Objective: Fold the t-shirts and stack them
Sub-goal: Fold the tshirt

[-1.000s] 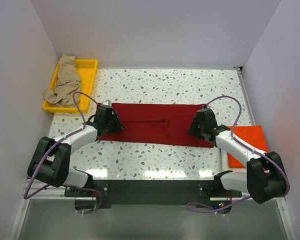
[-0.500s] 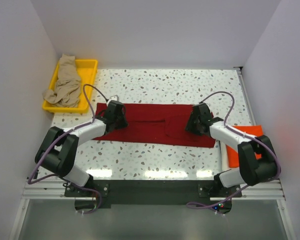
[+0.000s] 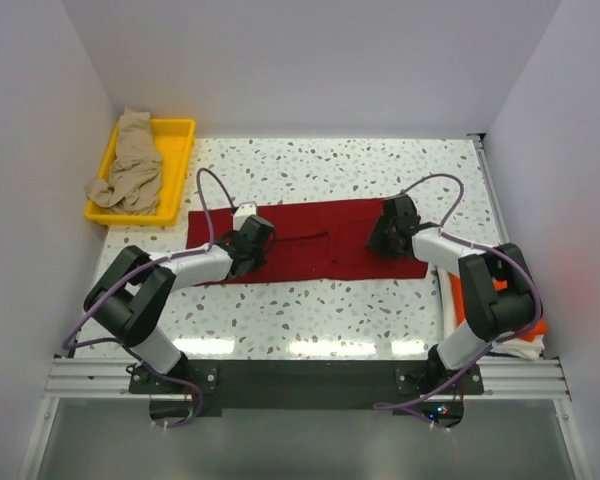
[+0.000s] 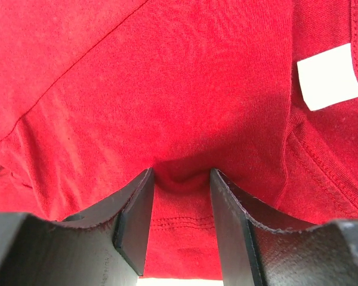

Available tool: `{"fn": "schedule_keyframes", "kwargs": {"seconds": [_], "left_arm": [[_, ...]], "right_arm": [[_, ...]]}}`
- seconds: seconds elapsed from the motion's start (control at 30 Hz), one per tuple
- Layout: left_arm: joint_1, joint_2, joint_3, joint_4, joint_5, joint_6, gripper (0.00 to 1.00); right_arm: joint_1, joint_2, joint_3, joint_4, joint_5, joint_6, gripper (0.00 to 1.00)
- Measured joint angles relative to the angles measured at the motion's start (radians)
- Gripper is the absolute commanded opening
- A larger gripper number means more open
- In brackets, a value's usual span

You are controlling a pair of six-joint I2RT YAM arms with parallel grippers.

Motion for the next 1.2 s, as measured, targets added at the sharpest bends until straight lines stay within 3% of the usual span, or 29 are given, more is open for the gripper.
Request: {"fn": "schedule_keyframes", "kwargs": {"seconds": [0.27, 0.67, 0.87, 1.2], "left_arm": [[-0.114, -0.026, -0.016, -0.034, -0.026, -0.029, 0.26], [-0.323, -0.102, -0.042, -0.145, 0.068, -0.177, 0.27], [-0.401, -0.003, 0.069, -0.137, 0.124, -0.223, 0.27], [-0.409, 0.276, 0.378, -0.082, 0.246, -0.233, 0.27]], "right_arm": [[-0.002, 0.189, 0.231, -0.058, 0.035, -0.066, 0.48], [-0.001, 0.621, 0.882, -0.29, 0.132, -0.29, 0.48], [0.0, 0.78, 1.148, -0.365, 0.136, -0.384, 0.48], [-0.001, 0.96, 1.474, -0.475, 0.098, -0.483, 0.54]]}}
